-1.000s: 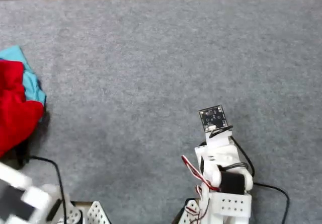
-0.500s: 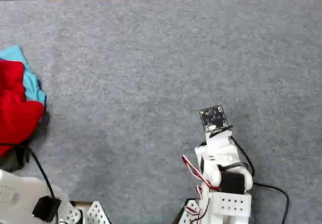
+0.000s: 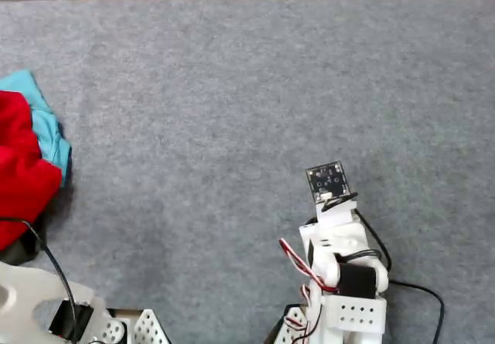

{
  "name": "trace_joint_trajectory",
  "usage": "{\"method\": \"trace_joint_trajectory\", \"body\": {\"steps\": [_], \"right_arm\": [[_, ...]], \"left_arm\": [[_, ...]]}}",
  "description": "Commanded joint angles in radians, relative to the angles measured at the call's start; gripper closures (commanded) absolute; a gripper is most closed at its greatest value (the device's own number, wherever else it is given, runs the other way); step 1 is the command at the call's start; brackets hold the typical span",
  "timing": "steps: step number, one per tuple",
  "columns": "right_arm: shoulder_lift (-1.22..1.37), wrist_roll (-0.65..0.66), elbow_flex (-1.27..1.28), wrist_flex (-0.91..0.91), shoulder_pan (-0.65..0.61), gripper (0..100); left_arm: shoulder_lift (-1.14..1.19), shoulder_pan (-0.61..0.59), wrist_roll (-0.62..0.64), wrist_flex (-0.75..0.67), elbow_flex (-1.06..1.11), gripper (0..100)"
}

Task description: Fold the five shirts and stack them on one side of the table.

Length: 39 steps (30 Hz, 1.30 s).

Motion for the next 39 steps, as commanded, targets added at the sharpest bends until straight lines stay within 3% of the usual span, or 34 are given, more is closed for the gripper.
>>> {"method": "trace_joint_trajectory", "body": {"steps": [1,4,10,15,22,28,33,36,39], "right_arm": [[-0.027,0.000,-0.004,-0.009,-0.007,99.4],[-0.027,0.000,-0.004,-0.009,-0.007,99.4],[-0.028,0.000,-0.004,-0.009,-0.007,99.4],[-0.030,0.000,-0.004,-0.009,-0.007,99.4],[-0.031,0.000,-0.004,-0.011,-0.007,99.4],[-0.031,0.000,-0.004,-0.011,-0.007,99.4],[-0.031,0.000,-0.004,-0.011,-0.007,99.4],[-0.031,0.003,-0.004,-0.011,-0.005,99.4],[-0.031,0.005,-0.004,-0.011,-0.005,99.4]], "left_arm": [[-0.013,0.054,0.006,0.071,-0.071,98],[-0.013,0.124,0.011,0.199,-0.158,98],[-0.125,0.253,0.143,0.196,-0.221,98],[-0.302,0.483,0.158,0.196,-0.115,98],[-0.601,0.908,0.324,0.195,0.114,98],[-0.780,1.392,0.368,0.190,0.207,98],[-0.822,1.706,0.362,0.189,0.216,98],[-0.825,1.746,0.361,0.190,0.222,97],[-0.826,1.735,0.376,0.192,0.226,86]]}}
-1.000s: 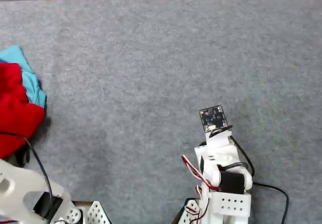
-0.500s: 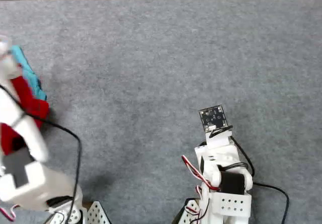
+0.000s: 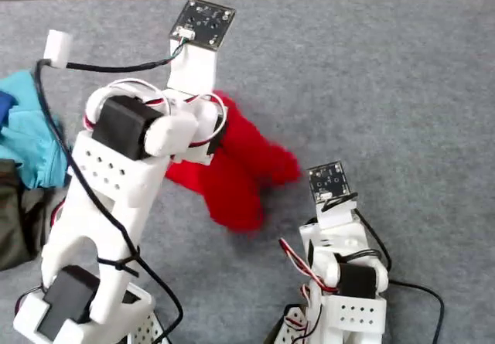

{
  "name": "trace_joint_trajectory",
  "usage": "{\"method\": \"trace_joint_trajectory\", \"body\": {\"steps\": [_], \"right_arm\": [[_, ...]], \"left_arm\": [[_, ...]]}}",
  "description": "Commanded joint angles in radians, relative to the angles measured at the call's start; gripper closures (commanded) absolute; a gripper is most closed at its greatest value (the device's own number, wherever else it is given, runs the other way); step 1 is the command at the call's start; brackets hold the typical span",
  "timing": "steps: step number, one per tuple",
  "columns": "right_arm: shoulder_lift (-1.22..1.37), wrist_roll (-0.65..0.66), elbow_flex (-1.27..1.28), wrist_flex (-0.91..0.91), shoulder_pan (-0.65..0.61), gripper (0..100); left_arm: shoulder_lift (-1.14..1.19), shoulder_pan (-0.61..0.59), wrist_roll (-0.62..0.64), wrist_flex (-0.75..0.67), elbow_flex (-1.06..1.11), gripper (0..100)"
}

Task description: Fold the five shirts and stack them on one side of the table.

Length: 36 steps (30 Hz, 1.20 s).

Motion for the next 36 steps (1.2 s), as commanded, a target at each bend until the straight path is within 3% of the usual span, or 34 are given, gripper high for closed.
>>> {"method": "trace_joint_trajectory", "body": {"steps": [1,4,6,11,15,18,22,26,31,36], "right_arm": [[-0.031,0.006,-0.004,-0.011,-0.007,99.3],[-0.031,0.006,-0.004,-0.011,-0.007,99.3],[-0.031,0.006,-0.004,-0.011,-0.007,99.3],[-0.031,0.006,-0.007,-0.008,-0.005,99.3],[-0.031,0.006,-0.062,-0.011,0.031,99.3],[-0.031,0.006,-0.142,-0.058,0.117,99.3],[-0.031,0.009,-0.291,-0.186,0.186,99.3],[-0.022,0.058,-0.467,-0.267,0.180,99.3],[0.044,0.155,-0.662,-0.253,0.182,99.3],[0.300,0.160,-0.977,-0.114,0.185,99.3]], "left_arm": [[-0.042,-0.014,0.049,0.006,0.006,80],[-0.042,-0.086,0.163,0.009,0.012,63],[-0.042,-0.167,0.186,0.009,0.006,58],[-0.042,-0.359,0.180,0.009,0.064,63],[-0.044,-0.583,0.101,0.009,0.176,68],[-0.044,-0.787,0.057,0.009,0.241,77],[-0.044,-1.042,-0.057,0.009,0.299,98],[-0.044,-1.250,-0.146,0.009,0.381,98],[-0.044,-1.401,-0.282,0.009,0.466,98],[-0.068,-1.419,-0.344,0.009,0.517,98]]}}
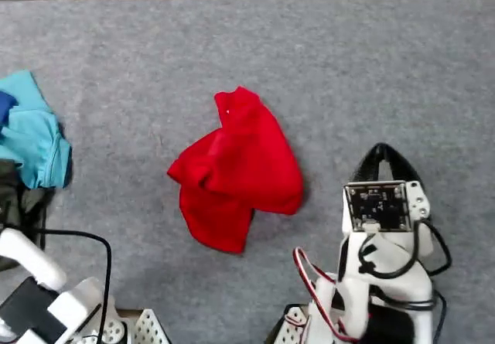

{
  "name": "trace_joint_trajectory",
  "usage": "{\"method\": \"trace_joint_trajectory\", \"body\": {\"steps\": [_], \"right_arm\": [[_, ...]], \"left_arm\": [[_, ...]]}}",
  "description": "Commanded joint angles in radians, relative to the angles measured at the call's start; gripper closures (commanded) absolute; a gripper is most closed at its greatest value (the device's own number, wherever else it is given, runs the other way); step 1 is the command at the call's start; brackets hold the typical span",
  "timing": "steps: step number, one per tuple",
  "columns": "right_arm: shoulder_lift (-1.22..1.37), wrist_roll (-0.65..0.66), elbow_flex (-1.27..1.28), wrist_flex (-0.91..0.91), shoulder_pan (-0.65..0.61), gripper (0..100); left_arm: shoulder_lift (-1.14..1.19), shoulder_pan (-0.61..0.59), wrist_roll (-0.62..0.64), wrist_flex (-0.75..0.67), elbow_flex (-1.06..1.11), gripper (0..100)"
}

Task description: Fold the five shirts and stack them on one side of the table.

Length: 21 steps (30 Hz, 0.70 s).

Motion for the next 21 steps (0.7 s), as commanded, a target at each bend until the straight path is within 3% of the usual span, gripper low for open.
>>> {"method": "trace_joint_trajectory", "body": {"steps": [1,6,12,16,21], "right_arm": [[0.219,0.000,-0.300,0.101,0.021,99.3],[0.562,-0.110,-0.756,0.379,0.019,99.3],[0.829,-0.201,-1.218,0.692,0.018,98.8],[0.865,-0.158,-1.285,0.687,0.018,88.9],[0.860,-0.164,-1.159,0.687,-0.030,71.2]], "left_arm": [[-0.082,-0.011,-0.028,0.009,0.015,98],[-0.297,0.077,-0.025,0.009,0.078,98],[-0.757,0.210,0.048,0.009,0.252,98],[-1.018,0.281,0.091,0.008,0.396,98],[-1.095,0.292,0.137,0.000,0.528,98]]}}
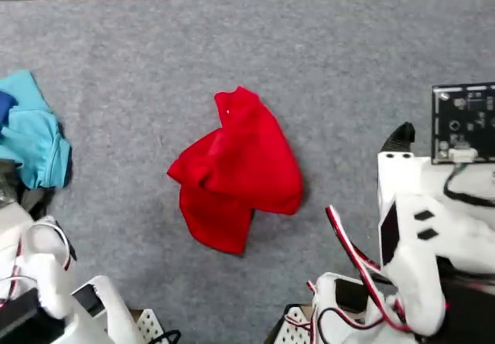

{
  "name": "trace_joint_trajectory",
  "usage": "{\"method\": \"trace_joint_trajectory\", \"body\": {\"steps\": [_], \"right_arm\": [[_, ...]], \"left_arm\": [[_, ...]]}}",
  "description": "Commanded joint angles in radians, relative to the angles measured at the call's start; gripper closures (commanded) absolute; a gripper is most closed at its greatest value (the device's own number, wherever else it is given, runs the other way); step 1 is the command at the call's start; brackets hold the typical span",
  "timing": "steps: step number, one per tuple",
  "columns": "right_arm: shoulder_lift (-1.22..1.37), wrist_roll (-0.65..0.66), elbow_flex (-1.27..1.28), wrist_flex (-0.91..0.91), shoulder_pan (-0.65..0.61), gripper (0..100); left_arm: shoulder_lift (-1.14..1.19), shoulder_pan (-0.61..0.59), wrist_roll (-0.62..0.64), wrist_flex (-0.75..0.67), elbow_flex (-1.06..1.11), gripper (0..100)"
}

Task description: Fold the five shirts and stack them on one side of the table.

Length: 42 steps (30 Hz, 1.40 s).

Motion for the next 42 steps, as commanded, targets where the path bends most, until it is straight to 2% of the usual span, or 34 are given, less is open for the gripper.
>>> {"method": "trace_joint_trajectory", "body": {"steps": [1,5,10,14,20,28,33,36,40,41,42], "right_arm": [[0.025,0.000,0.085,0.012,-0.064,69.4],[0.030,-0.103,0.231,0.009,-0.271,68.8],[0.048,-0.308,0.433,-0.077,-0.633,68.8],[0.173,-0.437,0.552,-0.173,-0.808,68.8],[0.469,-0.539,0.576,-0.316,-0.843,68.8],[0.805,-0.539,0.576,-0.390,-0.837,68.8],[0.894,-0.531,0.575,-0.407,-0.837,69.1],[0.898,-0.529,0.575,-0.405,-0.837,77.1],[0.898,-0.528,0.575,-0.397,-0.837,97.2],[0.897,-0.528,0.575,-0.396,-0.837,99.8],[0.897,-0.528,0.575,-0.387,-0.835,98.1]], "left_arm": [[-0.018,0.015,0.044,-0.021,0.057,98],[-0.024,0.012,0.087,-0.084,0.071,98],[-0.071,0.003,0.098,-0.100,0.072,98],[-0.131,0.014,0.098,-0.109,0.077,98],[-0.154,0.014,0.098,-0.149,0.083,98],[-0.163,0.014,0.094,-0.149,0.215,98],[-0.163,0.015,0.094,-0.175,0.216,98],[-0.163,0.015,0.094,-0.176,0.216,98],[-0.163,0.015,0.097,-0.176,0.216,98],[-0.163,0.015,0.097,-0.176,0.216,98],[-0.163,0.015,0.097,-0.176,0.216,98]]}}
